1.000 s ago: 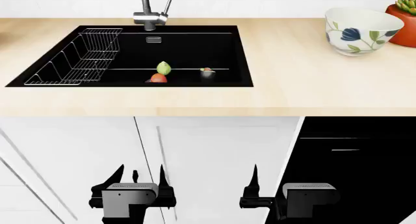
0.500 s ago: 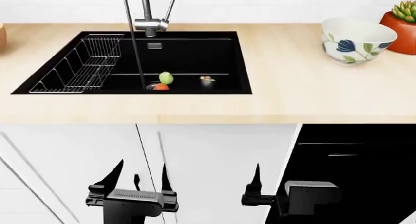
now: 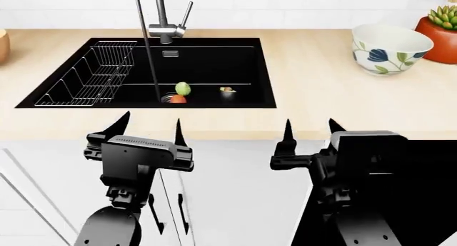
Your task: Pick the peachs and avocados from the sink and place them in one bowl. Place the brussel sprout in the other bowl. Then turn off the sink faucet.
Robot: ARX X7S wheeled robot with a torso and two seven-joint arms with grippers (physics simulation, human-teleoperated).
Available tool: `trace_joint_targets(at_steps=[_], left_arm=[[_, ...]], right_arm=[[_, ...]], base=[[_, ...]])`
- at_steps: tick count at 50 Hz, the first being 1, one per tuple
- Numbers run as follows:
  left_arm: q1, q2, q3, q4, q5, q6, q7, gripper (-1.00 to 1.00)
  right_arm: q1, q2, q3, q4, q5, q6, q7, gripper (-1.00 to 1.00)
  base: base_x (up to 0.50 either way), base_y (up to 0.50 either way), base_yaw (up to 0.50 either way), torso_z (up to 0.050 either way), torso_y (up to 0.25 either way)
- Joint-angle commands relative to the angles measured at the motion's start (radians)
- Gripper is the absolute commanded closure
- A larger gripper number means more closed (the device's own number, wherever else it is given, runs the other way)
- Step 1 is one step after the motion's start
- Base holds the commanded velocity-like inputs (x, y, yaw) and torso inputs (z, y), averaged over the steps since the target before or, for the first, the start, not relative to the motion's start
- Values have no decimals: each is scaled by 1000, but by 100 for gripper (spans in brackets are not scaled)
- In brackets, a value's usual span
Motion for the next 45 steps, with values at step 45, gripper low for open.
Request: trace_joint_targets(at_steps=[45], left_arm=[[-705,-31,-46,-551,-72,-203,-22,-100]], right_arm=[[747,-14,-103,780,-39,78,42,-100]], base=[[270,287,0,3,0]])
